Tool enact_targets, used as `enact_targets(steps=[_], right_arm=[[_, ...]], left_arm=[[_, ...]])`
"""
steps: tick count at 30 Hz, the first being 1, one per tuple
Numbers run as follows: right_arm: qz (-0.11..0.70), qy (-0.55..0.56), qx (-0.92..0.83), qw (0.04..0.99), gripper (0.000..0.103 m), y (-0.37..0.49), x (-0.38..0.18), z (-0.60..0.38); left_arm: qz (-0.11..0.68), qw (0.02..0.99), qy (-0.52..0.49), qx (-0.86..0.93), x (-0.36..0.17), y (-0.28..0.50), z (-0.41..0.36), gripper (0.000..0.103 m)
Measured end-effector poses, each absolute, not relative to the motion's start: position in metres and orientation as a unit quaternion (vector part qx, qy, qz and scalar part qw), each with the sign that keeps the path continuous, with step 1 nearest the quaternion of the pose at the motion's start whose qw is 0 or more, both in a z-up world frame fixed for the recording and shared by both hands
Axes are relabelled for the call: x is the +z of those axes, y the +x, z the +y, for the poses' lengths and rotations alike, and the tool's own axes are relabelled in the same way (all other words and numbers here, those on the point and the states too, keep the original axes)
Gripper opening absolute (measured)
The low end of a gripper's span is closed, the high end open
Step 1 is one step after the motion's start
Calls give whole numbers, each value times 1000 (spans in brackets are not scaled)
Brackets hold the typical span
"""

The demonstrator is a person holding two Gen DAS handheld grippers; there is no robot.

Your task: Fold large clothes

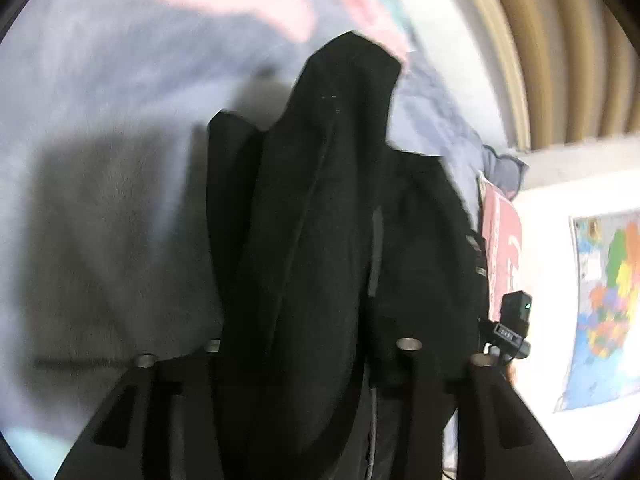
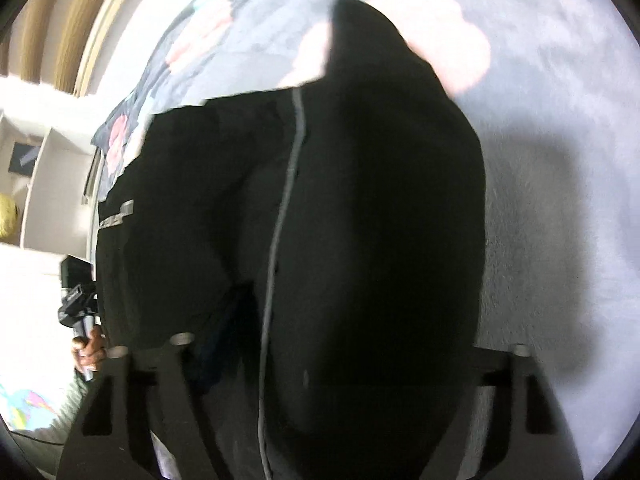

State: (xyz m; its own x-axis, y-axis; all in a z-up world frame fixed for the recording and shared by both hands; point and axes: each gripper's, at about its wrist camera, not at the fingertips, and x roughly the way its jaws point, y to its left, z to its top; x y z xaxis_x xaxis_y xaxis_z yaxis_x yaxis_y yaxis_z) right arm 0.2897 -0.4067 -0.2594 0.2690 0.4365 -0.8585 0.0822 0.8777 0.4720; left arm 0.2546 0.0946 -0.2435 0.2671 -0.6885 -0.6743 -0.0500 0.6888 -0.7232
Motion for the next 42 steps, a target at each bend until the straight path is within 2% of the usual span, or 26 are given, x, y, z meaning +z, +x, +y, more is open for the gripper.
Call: enact_targets(steps=[1,2,4,8,13,19,24,29,30,33,34,35,38,40,42], right_arm=[[586,207,111,776,46,284,-249,-401],[579,192,104,786,40,277,-239,-395],[564,159,90,806,35,262,-218,-380],[524,167,98,829,28,226,-173,-365],[501,152,110,845,26,167,-120,-344],[517,134,104,839,26,101,-89,-326],[566,140,96,807,26,58,-93,-310],[629,150,65,760,26,36,-134,-305],[644,149,54,749,27,34,-151,-305],[650,121,9,750,37,38,-180,-311],[653,123,0,748,45,40,-190,-316],[659,138,-8,739,57,43,-204,-323],[664,180,-10,726,71,45,-232,-339],[656,233,-9,717,80,42,-246,-354],[646,285,-13,708,82,35,-252,-368]], left_arm=[[550,734,-329,-225,-230,245,93,32],[540,739,-331,-230,-222,242,89,31],[520,749,-331,-243,-207,233,79,29],[493,768,-316,-261,-185,215,54,28],[469,778,-309,-280,-164,175,45,28],[468,773,-310,-295,-143,111,57,28],[503,754,-308,-290,-145,69,67,28],[585,697,-336,-241,-203,44,86,29],[603,689,-336,-221,-224,43,90,29],[615,681,-367,-153,-277,43,119,45],[617,664,-396,-146,-296,43,130,49],[619,643,-427,-144,-314,43,141,52],[616,544,-544,-169,-368,35,171,62],[607,499,-592,-178,-386,26,188,62],[612,521,-571,-168,-372,23,199,62]])
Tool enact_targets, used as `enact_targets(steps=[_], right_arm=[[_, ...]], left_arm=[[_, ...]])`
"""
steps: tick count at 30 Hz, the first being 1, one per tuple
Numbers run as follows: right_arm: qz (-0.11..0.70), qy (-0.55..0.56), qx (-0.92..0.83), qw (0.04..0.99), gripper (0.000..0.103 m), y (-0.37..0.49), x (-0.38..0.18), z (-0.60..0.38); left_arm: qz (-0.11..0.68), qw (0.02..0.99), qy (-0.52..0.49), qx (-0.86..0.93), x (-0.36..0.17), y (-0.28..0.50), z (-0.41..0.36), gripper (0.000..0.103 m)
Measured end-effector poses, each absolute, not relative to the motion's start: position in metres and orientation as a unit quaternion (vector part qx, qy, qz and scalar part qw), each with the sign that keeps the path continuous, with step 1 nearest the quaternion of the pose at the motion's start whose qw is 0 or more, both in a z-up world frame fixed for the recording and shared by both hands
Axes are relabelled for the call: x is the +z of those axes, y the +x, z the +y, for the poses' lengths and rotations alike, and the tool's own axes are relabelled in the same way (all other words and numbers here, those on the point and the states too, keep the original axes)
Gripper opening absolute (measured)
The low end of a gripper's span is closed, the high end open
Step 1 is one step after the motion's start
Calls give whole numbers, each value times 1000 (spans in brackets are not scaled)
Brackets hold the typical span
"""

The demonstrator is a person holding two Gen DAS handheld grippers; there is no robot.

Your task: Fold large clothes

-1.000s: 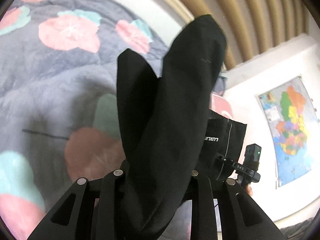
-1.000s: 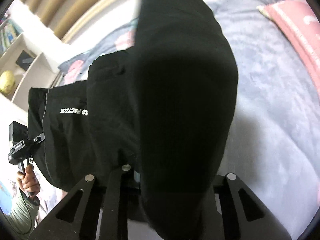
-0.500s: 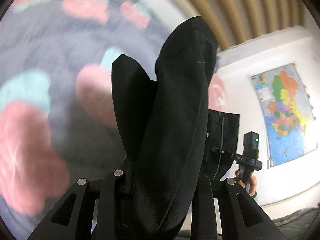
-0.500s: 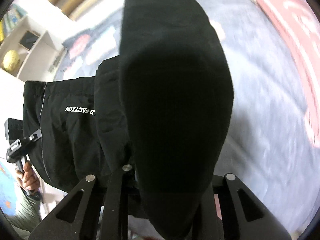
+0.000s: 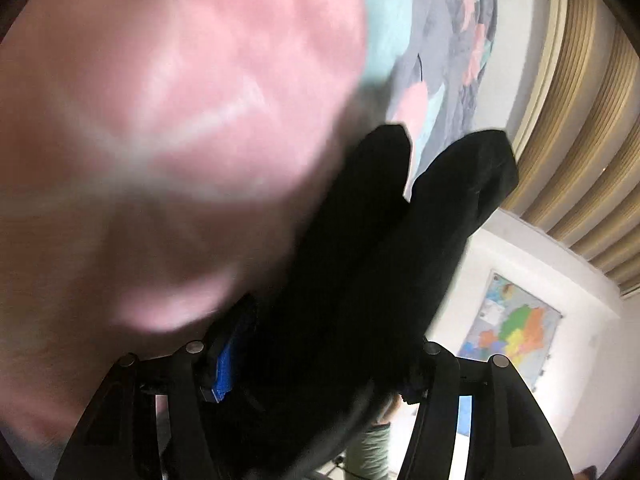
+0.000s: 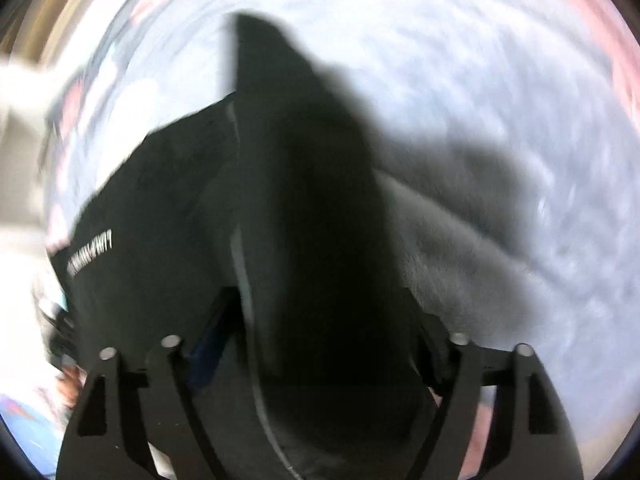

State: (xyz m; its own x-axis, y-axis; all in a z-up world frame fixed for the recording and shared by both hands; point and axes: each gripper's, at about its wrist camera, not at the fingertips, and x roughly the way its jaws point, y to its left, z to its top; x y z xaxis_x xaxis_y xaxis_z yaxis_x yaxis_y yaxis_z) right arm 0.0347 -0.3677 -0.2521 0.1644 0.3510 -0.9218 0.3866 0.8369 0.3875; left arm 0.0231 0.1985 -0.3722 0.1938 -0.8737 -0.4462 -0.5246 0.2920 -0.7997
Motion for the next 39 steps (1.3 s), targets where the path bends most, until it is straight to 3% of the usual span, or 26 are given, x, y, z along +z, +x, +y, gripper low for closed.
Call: enact_targets(steps=[6,9,13,16,19,24,27,39], right_arm=[[600,229,-19,766,83,-6,-185,-350],[545,186,24,817,87,-15,-133,-311],[529,136,58,836,88,-4,-111,-258],[549,46,40,834,88,-23,-126,-226],[573,-7,28,819,88,-38,-165,-217],[613,28,16,789,88,-35,-235,-219],[608,21,8,794,88,-37,-238,-217],[577,35,17,816,89,-56,-206,-214]], left_arm=[[616,705,-325,-131,-244,30,192,61],[595,741,-264,-164,-194,31,161,61],[568,777,-179,-207,-158,27,88,61],[568,783,-131,-217,-159,21,33,61],[586,784,-88,-185,-196,9,-9,61],[573,813,-18,-101,-244,-2,-42,65],[560,823,23,-92,-243,-4,-47,68],[576,811,-54,-88,-229,-10,-10,70]])
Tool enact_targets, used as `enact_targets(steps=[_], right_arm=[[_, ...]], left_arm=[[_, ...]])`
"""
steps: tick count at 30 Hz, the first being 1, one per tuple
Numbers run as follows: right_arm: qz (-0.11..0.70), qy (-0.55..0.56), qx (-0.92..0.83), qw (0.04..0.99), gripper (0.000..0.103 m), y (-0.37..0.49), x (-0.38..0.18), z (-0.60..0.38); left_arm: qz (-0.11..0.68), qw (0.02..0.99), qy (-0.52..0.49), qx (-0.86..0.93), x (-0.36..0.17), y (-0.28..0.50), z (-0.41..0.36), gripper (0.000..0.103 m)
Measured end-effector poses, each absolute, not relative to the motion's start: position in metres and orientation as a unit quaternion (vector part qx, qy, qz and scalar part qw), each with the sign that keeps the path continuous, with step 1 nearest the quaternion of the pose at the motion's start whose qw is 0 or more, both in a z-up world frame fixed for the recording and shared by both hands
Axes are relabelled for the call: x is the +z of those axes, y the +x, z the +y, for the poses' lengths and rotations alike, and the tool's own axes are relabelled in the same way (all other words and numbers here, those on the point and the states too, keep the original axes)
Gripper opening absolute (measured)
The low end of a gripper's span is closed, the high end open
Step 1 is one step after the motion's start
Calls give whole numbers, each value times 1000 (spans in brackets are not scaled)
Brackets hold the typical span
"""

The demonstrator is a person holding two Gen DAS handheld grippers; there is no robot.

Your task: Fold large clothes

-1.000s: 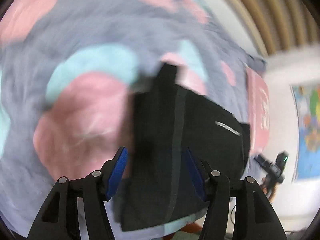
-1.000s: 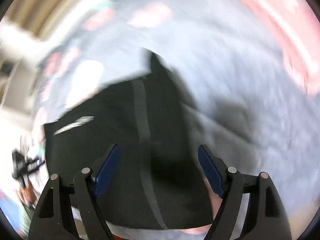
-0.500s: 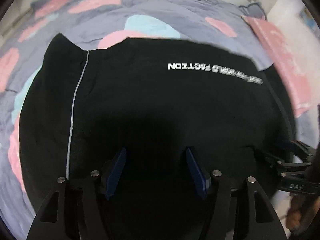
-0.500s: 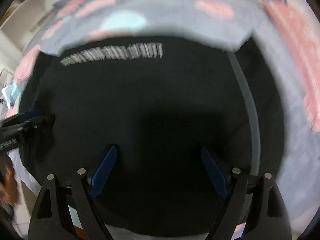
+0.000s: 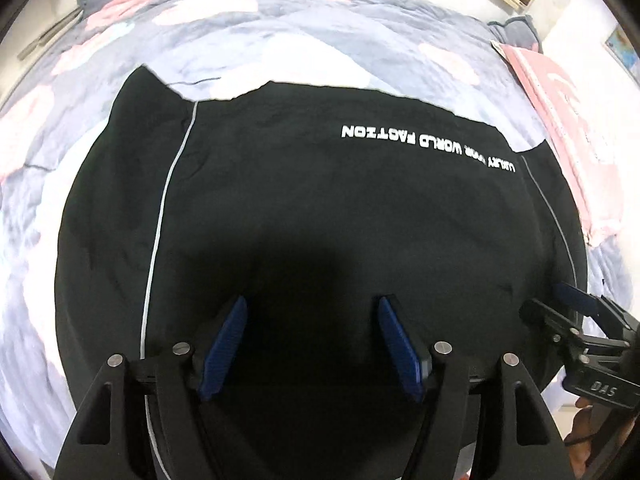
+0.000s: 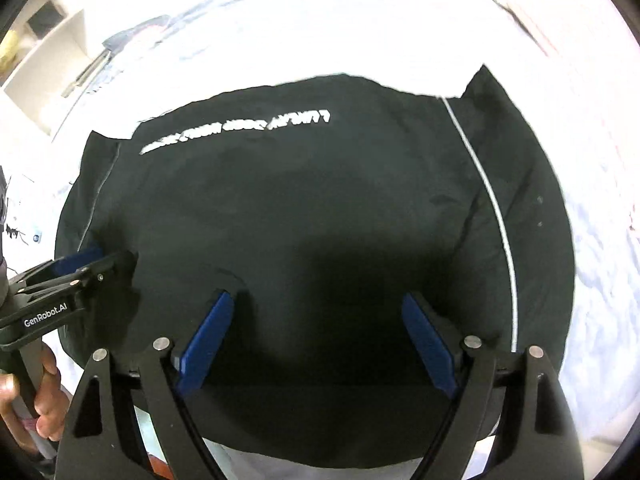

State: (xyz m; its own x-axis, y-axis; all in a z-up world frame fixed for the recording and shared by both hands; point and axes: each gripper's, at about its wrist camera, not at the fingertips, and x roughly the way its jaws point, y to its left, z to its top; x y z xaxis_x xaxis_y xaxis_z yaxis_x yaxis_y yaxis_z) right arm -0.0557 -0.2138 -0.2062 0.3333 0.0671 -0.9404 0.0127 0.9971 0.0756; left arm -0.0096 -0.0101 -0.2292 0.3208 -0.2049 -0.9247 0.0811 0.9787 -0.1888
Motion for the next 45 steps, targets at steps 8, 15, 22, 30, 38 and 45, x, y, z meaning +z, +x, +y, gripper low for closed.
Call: enact_targets(steps=[8,15,22,30,38,45], right_arm=[[608,24,1,793,97,-42,-244,-215],[608,56,7,792,98,-50,-236,-225],[578,95,7,811,98,-45,-166,-246],[524,23,-3,851,98,-47,-60,-198],[502,2,-23,864,98,-46,-21,-162],[522,7,-44,852,98,-46,-34,-166]], left_arm=[[560,819,-82,-95,-251,-15,-9,101],[556,824,-40,-98,-234,-20,-10,102],[481,876,26,-18,-141,-15,10,102],[436,899,29,17,-35,-18,30,102],[439,898,-18,-2,-16,-27,15,102],[429,902,56,-2,-21,-35,-14,102]])
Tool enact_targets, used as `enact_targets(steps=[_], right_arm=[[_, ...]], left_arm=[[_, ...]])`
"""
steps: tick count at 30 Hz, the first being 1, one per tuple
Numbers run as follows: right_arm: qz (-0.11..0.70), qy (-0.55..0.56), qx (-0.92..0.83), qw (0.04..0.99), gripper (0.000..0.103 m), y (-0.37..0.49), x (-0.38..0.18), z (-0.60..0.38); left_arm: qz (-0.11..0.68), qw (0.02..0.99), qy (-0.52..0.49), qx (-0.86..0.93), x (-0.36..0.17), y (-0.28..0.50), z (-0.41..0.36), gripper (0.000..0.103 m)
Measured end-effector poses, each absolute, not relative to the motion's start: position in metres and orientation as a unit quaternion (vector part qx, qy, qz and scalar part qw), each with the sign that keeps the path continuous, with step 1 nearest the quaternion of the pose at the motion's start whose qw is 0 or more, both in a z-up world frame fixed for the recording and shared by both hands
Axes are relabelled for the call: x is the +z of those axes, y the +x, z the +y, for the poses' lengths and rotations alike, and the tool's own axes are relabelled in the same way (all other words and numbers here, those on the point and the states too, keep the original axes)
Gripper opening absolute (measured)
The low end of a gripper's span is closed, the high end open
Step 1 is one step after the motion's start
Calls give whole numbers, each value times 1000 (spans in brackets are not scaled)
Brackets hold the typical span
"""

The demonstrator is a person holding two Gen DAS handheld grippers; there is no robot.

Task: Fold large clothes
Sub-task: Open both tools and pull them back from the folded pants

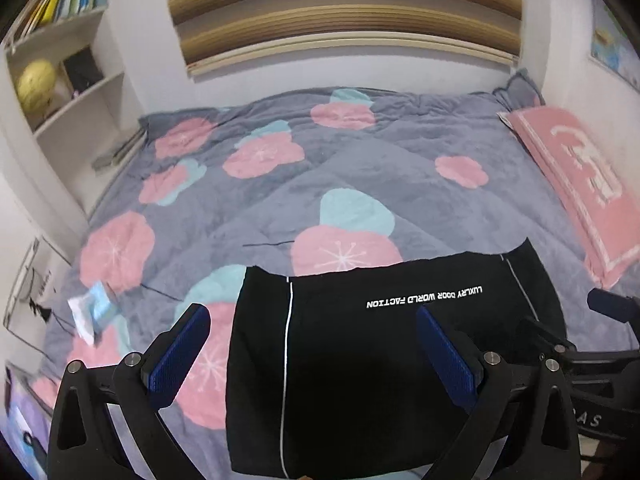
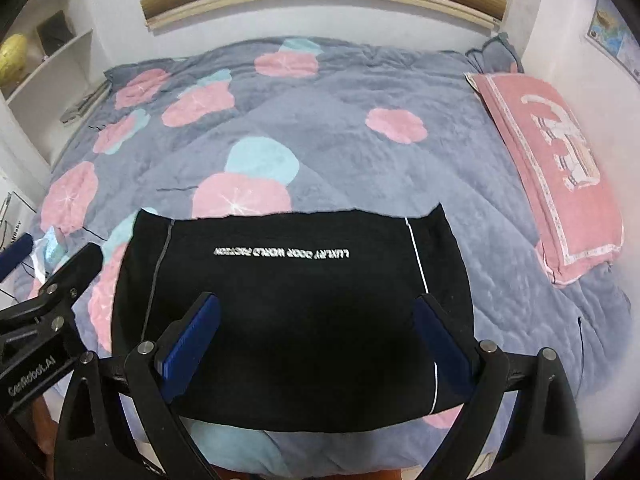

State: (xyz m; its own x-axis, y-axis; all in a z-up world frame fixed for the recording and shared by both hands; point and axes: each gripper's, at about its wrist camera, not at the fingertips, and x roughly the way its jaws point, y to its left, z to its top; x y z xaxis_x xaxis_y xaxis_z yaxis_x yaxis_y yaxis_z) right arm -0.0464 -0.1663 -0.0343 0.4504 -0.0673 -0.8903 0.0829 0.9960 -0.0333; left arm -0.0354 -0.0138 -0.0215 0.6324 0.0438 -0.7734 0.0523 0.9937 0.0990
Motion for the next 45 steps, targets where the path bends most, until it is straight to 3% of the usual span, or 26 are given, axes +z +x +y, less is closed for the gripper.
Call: enact_targets(steps=[18,45], right_arm=[[546,27,-69,835,98,-43,-57,-190],[564,31,-64,823,98,-55,-72,-189]], left_arm=[[471,881,30,19,-47,-25,4,102],[474,879,21,34,-54,-31,15,102]])
